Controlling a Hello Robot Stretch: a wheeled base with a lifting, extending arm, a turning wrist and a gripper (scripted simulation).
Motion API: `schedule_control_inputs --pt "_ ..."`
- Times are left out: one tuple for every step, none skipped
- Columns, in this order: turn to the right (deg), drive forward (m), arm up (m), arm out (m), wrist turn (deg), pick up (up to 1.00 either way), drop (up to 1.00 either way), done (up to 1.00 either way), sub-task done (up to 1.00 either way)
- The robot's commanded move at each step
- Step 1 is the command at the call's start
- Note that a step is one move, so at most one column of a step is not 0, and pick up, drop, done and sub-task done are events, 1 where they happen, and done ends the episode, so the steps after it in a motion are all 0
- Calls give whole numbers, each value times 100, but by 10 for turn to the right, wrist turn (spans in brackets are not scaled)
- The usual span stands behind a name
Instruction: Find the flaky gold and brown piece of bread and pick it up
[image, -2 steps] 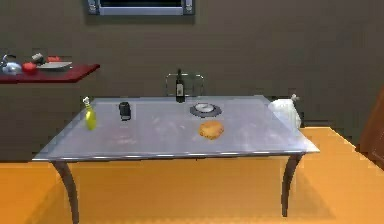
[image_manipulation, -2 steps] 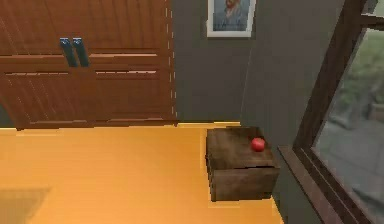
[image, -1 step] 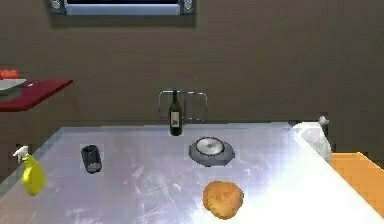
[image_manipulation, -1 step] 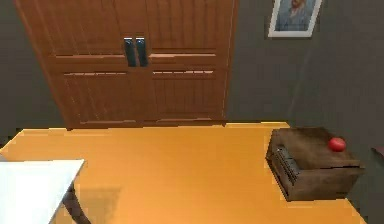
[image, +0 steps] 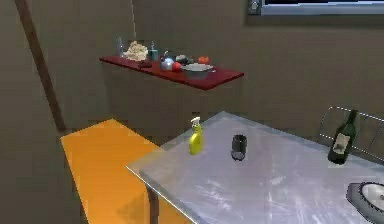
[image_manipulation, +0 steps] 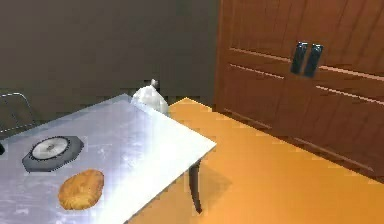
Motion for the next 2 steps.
schedule_control_inputs --pt "-300 0 0 0 0 0 0 0 0" --pt "0 0 50 0 0 0 0 0 0"
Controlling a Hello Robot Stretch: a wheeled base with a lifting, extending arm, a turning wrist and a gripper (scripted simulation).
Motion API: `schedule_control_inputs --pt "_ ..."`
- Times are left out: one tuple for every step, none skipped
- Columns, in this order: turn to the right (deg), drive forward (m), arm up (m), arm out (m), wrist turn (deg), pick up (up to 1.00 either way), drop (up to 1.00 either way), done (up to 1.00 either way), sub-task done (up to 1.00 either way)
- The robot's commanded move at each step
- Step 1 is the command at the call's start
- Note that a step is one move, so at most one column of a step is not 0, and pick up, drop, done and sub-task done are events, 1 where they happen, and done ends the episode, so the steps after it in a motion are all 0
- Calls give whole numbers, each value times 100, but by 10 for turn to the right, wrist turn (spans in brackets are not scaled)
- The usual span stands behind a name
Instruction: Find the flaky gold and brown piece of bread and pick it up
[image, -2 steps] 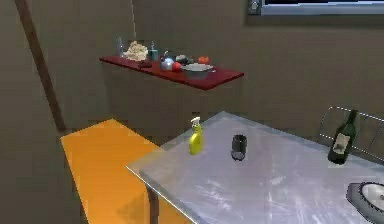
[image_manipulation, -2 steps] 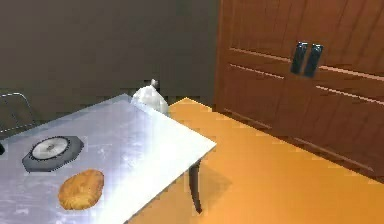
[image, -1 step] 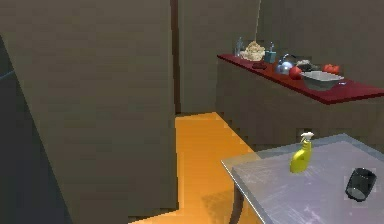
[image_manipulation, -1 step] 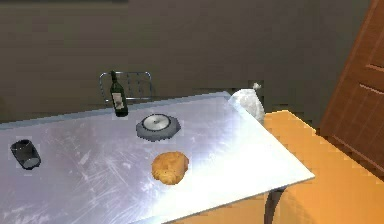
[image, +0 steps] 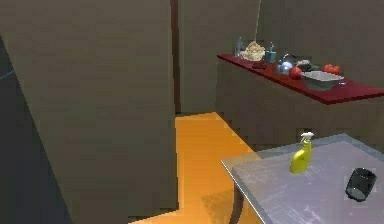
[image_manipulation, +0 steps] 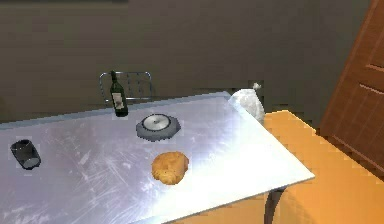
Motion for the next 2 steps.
schedule_control_inputs --pt "0 0 28 0 0 0 0 0 0" --pt "0 0 0 30 0 0 0 0 0"
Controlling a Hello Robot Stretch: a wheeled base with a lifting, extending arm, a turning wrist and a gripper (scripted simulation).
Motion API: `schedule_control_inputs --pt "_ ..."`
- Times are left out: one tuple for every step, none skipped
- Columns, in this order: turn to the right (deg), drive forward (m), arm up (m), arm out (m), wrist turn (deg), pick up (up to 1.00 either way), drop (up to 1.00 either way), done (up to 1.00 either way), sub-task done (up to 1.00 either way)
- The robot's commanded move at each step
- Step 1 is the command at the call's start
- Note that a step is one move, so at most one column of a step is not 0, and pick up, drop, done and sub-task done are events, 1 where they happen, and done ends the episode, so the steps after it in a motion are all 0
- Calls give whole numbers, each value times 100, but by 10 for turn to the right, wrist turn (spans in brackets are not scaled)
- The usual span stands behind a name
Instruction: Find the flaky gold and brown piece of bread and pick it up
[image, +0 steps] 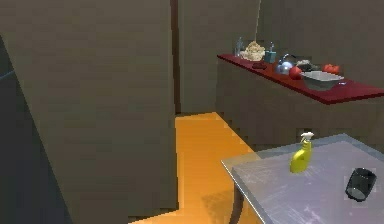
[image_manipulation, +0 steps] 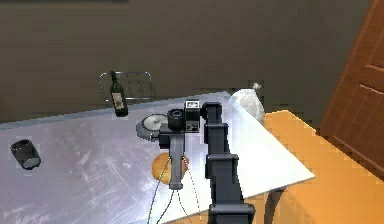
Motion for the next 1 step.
schedule_control_inputs --pt "0 0 0 0 450 0 0 0 0"
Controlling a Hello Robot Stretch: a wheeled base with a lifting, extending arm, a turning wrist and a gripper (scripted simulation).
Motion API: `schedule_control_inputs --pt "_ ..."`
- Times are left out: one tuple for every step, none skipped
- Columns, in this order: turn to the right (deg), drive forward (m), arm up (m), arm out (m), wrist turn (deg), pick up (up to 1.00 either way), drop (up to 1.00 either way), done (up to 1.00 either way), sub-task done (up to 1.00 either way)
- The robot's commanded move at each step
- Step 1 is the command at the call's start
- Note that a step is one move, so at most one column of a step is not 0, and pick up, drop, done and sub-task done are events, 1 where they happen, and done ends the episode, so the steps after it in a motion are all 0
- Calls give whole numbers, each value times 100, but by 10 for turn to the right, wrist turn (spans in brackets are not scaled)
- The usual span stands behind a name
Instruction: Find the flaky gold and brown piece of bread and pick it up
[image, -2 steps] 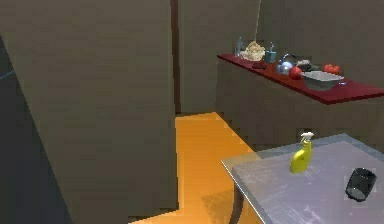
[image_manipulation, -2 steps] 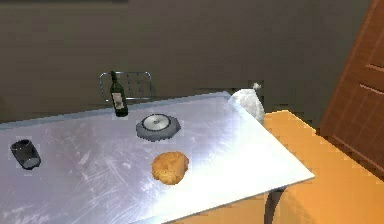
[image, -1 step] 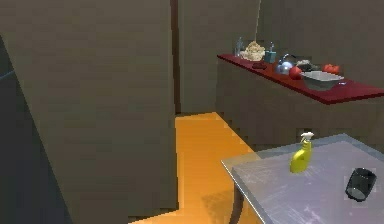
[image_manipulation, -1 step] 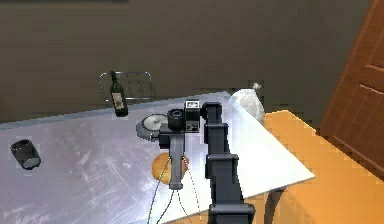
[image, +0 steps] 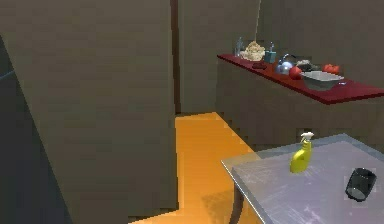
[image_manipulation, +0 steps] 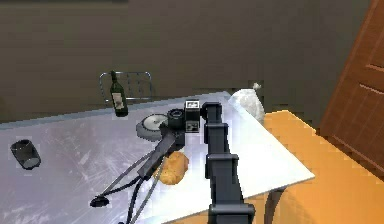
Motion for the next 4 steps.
schedule_control_inputs --pt "0 0 0 0 450 0 0 0 0" --pt "0 0 0 0 450 0 0 0 0" --pt "0 0 0 0 240 0 0 0 0" --pt "0 0 -30 0 0 0 0 0 0"
